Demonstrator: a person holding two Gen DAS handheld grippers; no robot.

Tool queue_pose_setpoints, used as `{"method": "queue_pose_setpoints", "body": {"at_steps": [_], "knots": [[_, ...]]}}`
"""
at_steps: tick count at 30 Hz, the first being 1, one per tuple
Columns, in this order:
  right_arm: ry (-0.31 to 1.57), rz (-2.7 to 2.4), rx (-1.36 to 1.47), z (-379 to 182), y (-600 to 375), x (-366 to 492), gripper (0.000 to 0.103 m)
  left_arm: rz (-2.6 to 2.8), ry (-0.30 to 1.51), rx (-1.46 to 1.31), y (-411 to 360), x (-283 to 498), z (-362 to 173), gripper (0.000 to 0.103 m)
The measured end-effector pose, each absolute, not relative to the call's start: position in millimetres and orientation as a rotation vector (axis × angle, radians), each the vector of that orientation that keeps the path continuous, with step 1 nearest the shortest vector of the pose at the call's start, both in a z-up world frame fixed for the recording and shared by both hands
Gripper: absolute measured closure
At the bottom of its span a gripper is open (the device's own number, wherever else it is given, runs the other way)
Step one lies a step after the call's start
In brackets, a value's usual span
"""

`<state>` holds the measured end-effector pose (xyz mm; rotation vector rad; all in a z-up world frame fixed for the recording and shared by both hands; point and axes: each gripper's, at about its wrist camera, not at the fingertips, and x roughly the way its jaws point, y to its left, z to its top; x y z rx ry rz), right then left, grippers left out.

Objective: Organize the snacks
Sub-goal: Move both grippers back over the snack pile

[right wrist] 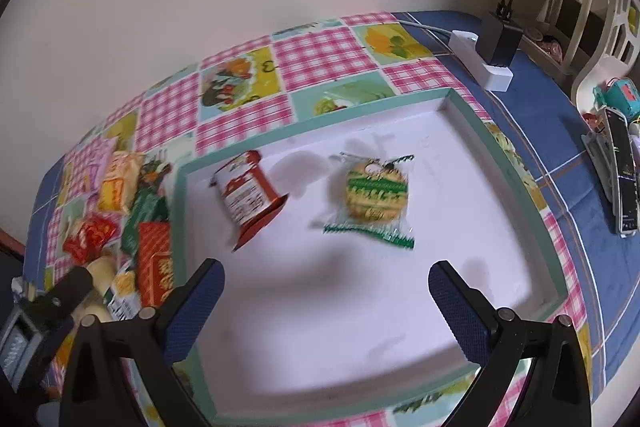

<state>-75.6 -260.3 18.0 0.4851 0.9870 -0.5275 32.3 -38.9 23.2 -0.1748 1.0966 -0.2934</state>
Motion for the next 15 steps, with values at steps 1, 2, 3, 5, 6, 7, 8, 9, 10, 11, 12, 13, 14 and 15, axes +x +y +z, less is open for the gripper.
{"method": "queue_pose_setpoints", "body": {"at_steps": [1, 2, 3, 5, 6, 7, 8, 9, 10, 11, 12, 13, 14, 15], "knots": [[0.982, -0.516, 0.489, 20, -255, -78, 0.0, -0.284, 1.104, -0.189, -32, 30, 22, 0.002], [0.977, -0.506, 0.489, 22, -251, -80, 0.0, -0.276, 1.11, -0.196, -27, 28, 22, 0.002], [0.972, -0.496, 0.484, 24, -246, -81, 0.0, -0.271, 1.113, -0.204, -20, 26, 22, 0.002], [0.955, -0.477, 0.472, 30, -235, -84, 0.0, -0.271, 1.108, -0.216, -12, 21, 24, 0.002], [0.945, -0.462, 0.468, 33, -228, -85, 0.0, -0.281, 1.104, -0.225, -8, 19, 26, 0.002], [0.939, -0.452, 0.467, 35, -223, -85, 0.0, -0.289, 1.101, -0.228, -6, 17, 27, 0.002], [0.935, -0.441, 0.467, 37, -219, -85, 0.0, -0.298, 1.1, -0.231, -4, 15, 28, 0.002], [0.93, -0.429, 0.469, 38, -214, -85, 0.0, -0.307, 1.098, -0.236, -1, 14, 30, 0.002], [0.926, -0.415, 0.471, 40, -209, -84, 0.0, -0.312, 1.094, -0.241, 1, 13, 32, 0.002], [0.922, -0.399, 0.469, 41, -203, -82, 0.0, -0.305, 1.092, -0.241, 4, 12, 34, 0.002], [0.92, -0.378, 0.455, 42, -197, -79, 0.0, -0.275, 1.097, -0.234, 8, 12, 36, 0.002], [0.921, -0.369, 0.442, 42, -191, -76, 0.0, -0.252, 1.101, -0.229, 11, 13, 36, 0.002], [0.92, -0.361, 0.426, 43, -186, -73, 0.0, -0.234, 1.105, -0.225, 15, 14, 36, 0.002], [0.923, -0.348, 0.414, 43, -179, -70, 0.0, -0.202, 1.11, -0.226, 22, 15, 34, 0.002]]}}
